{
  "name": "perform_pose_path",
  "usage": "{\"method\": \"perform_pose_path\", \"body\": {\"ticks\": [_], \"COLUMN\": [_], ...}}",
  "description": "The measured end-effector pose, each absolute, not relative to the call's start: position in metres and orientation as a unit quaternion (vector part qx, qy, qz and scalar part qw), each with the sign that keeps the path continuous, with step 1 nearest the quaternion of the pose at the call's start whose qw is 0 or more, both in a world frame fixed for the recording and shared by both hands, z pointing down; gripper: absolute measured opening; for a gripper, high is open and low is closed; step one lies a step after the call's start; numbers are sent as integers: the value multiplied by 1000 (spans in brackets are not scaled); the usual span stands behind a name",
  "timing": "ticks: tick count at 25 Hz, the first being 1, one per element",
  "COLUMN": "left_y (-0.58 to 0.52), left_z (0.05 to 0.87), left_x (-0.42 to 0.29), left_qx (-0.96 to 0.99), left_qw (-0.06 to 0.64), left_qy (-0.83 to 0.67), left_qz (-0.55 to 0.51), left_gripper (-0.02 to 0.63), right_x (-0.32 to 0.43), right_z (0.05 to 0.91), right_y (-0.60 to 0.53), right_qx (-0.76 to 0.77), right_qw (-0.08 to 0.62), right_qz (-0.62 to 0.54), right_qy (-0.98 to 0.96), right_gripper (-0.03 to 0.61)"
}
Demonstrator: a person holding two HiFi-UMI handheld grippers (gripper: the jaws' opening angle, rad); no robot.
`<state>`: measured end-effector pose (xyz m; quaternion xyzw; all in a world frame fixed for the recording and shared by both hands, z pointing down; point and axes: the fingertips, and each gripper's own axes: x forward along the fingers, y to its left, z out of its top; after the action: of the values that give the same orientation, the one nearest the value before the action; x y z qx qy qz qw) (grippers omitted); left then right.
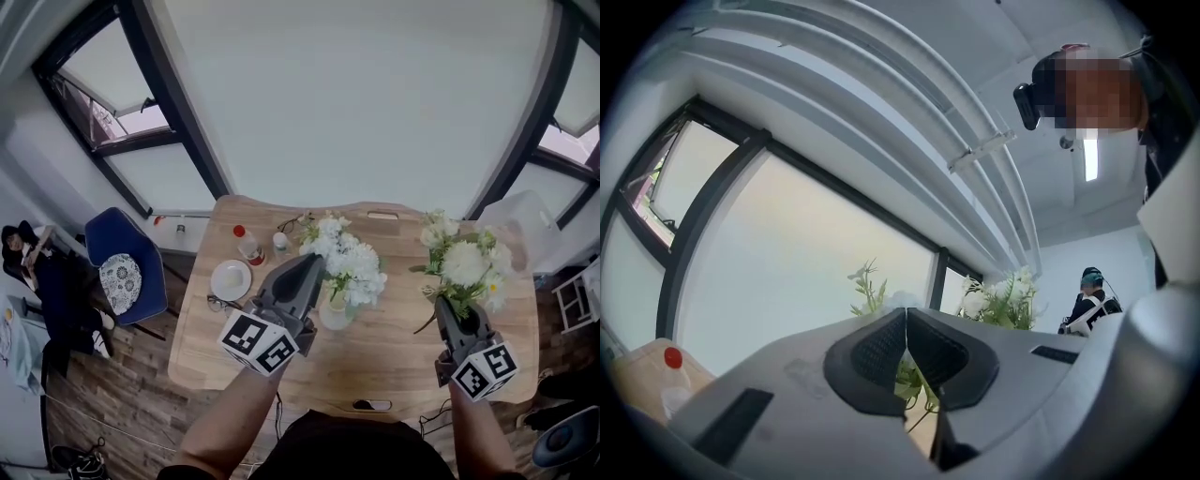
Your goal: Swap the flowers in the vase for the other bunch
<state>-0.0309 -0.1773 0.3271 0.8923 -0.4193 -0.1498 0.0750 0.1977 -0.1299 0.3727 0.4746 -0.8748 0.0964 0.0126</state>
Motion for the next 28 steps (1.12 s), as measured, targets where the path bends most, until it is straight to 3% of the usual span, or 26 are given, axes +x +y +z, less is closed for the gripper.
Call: {"method": "perform_pose_path", "body": {"ticks": [14, 28], "left_y": [-177, -132], "left_z": [267, 263], "left_x": [-83, -103], "left_qx": [877, 848], "left_qw": [38, 12], "left_qy": [-445, -501], "left_qz": [-177, -172], "left_gripper": [9, 9], "right_x": [148, 137], "right_z": [349, 332], "right_y": [-141, -138], "right_qx": [436, 382], "right_qw": [4, -20], "right_qz": [87, 65], "right_qy": [-896, -921], "right_gripper": [77, 77]}}
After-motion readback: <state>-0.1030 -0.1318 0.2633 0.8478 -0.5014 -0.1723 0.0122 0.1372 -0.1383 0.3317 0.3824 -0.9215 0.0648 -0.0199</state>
